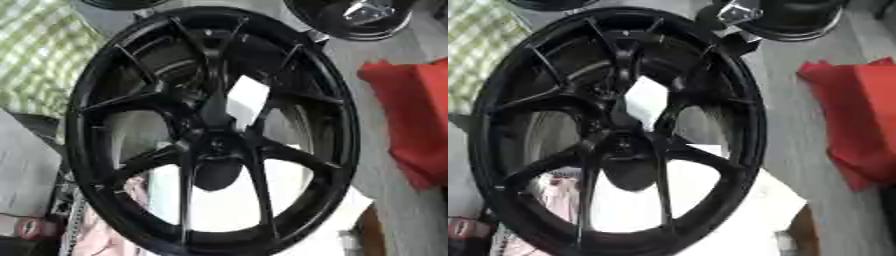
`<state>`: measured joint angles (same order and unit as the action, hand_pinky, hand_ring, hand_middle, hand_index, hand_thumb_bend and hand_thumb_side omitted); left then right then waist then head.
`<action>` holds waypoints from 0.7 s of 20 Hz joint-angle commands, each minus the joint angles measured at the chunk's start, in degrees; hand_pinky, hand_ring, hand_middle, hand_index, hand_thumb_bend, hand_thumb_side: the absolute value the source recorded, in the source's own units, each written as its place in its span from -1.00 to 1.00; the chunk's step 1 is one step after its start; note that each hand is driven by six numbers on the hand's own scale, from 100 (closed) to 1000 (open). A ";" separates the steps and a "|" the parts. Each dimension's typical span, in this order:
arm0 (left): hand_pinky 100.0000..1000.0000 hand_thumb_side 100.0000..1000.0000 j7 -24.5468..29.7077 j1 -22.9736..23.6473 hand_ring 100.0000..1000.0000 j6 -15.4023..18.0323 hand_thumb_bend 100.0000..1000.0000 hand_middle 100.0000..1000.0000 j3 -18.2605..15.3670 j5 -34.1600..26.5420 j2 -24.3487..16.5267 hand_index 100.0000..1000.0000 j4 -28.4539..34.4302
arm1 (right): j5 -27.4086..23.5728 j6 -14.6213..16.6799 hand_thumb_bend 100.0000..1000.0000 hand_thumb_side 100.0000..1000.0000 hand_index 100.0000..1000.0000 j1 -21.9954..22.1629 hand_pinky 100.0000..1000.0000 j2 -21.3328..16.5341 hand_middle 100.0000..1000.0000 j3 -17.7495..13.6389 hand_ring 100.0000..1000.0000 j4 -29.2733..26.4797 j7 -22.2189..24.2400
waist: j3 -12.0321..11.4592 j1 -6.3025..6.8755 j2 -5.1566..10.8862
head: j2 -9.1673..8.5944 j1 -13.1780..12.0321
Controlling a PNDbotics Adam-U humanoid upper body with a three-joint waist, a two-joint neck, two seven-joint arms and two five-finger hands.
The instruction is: Pull the pin out of the wheel hub.
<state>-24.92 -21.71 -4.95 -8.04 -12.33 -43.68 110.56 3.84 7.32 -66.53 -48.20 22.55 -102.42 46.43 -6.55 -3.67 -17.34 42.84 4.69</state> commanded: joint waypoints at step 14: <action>0.40 0.92 -0.28 -0.48 0.59 0.05 -0.69 0.58 -0.99 0.09 -2.28 0.71 0.88 | -0.10 0.51 -0.21 -0.99 0.61 -0.84 0.74 -2.34 0.59 1.39 0.86 -3.15 2.66 | -0.27 0.19 0.71 | 0.34 0.43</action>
<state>-25.05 -21.71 -4.84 -8.08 -12.33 -43.93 110.57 3.62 7.65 -66.53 -48.78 24.05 -104.56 48.46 -6.75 -3.76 -17.41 43.19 4.91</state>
